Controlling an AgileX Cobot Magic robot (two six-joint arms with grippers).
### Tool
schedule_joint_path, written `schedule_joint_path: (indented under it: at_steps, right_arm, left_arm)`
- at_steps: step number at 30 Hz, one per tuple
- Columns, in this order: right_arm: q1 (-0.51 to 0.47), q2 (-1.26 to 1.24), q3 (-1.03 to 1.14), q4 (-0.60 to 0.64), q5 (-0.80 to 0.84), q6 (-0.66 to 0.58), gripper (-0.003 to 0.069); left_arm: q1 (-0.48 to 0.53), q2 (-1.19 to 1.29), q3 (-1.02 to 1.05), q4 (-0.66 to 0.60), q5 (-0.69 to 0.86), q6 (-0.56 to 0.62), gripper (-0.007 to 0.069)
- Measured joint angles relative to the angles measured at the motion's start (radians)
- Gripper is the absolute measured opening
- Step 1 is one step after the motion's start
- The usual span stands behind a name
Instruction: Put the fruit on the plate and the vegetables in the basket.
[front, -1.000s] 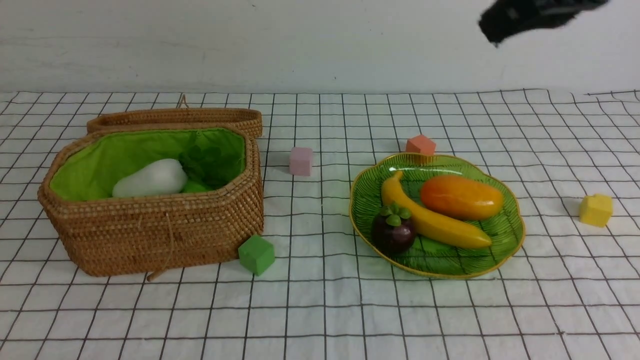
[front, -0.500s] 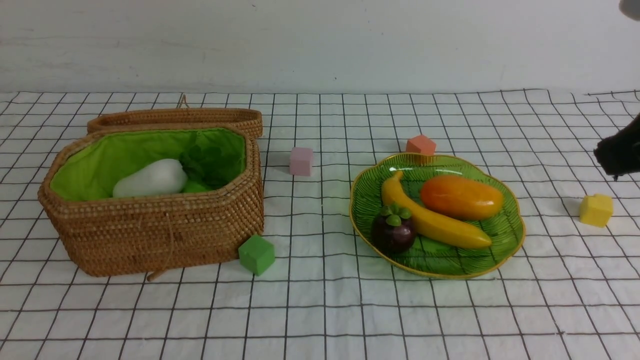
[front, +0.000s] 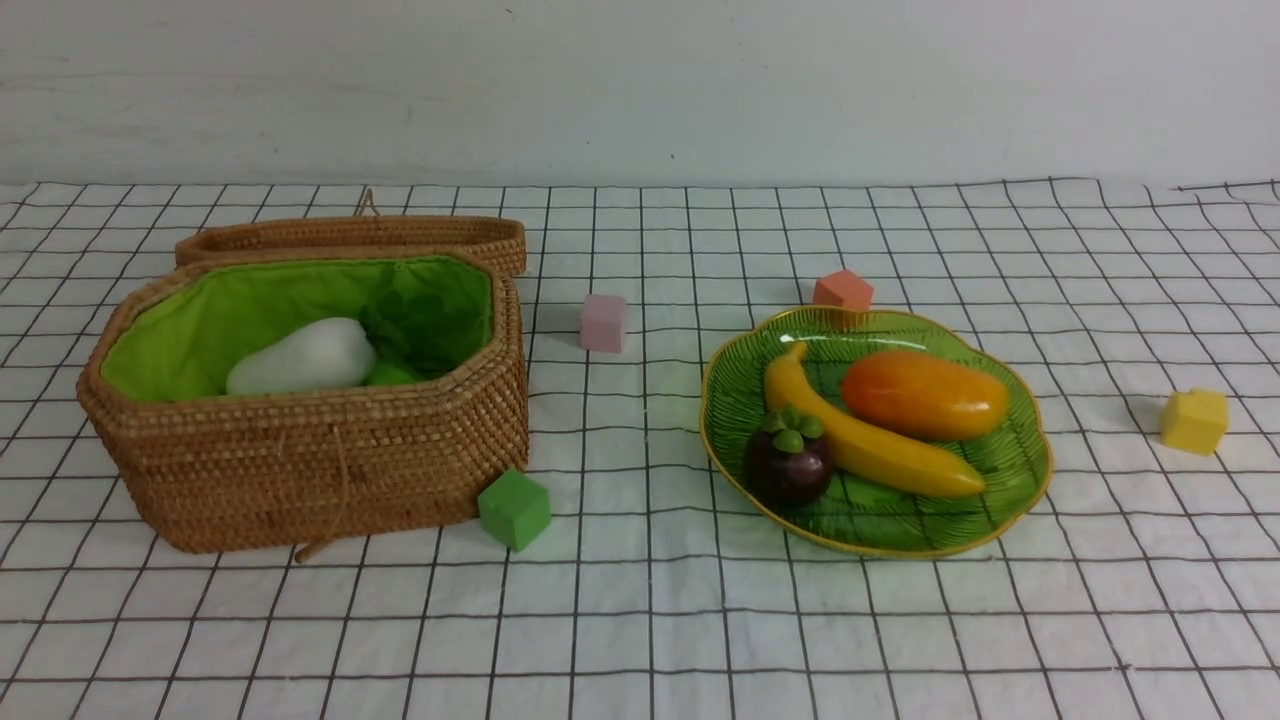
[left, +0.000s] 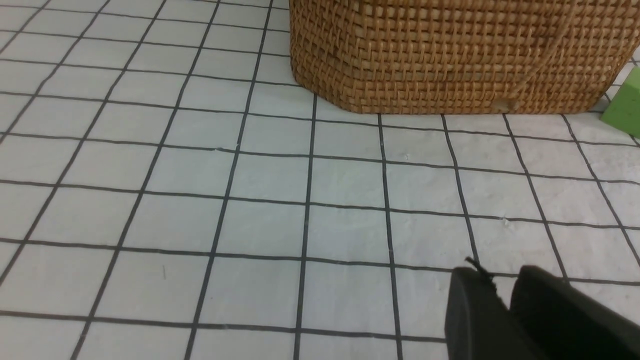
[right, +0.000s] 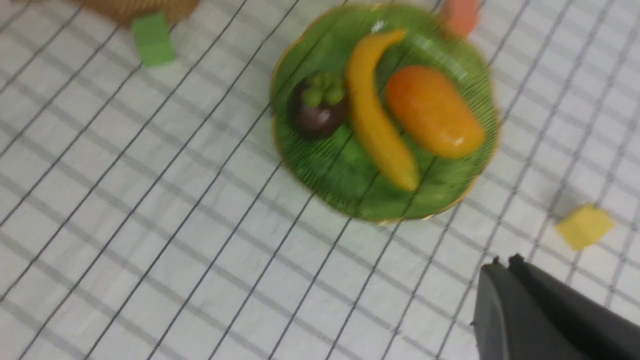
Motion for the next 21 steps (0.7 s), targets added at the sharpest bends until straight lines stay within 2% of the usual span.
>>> schedule_joint_path:
  at_steps: [5,8,9,13,17,21]
  right_arm:
    - [-0.116,-0.387,0.225,-0.11,-0.247,0.18,0.0013]
    - [-0.141,-0.537,0.384,-0.15,-0.343,0.257,0.0015]
    - [-0.152,-0.659,0.53,-0.174,-0.415,0.312,0.0015]
    - [-0.165,-0.881,0.827,-0.187,-0.506,0.404,0.0018]
    - [-0.176,-0.945,1.124,-0.188,-0.578,0.428,0.0023]
    - [-0.181,-0.945,1.289,-0.174,-0.694,0.433,0.0026]
  left_arm:
    - [0.0,0.0,0.0,0.0,0.0,0.0,0.0122]
    - [0.0,0.0,0.0,0.0,0.0,0.0,0.0125]
    - [0.0,0.0,0.0,0.0,0.0,0.0,0.0126]
    - [0.0,0.0,0.0,0.0,0.0,0.0,0.0129]
    - [0.0,0.0,0.0,-0.002,0.0,0.0,0.0133]
    - [0.0,0.0,0.0,-0.003,0.0,0.0,0.0134]
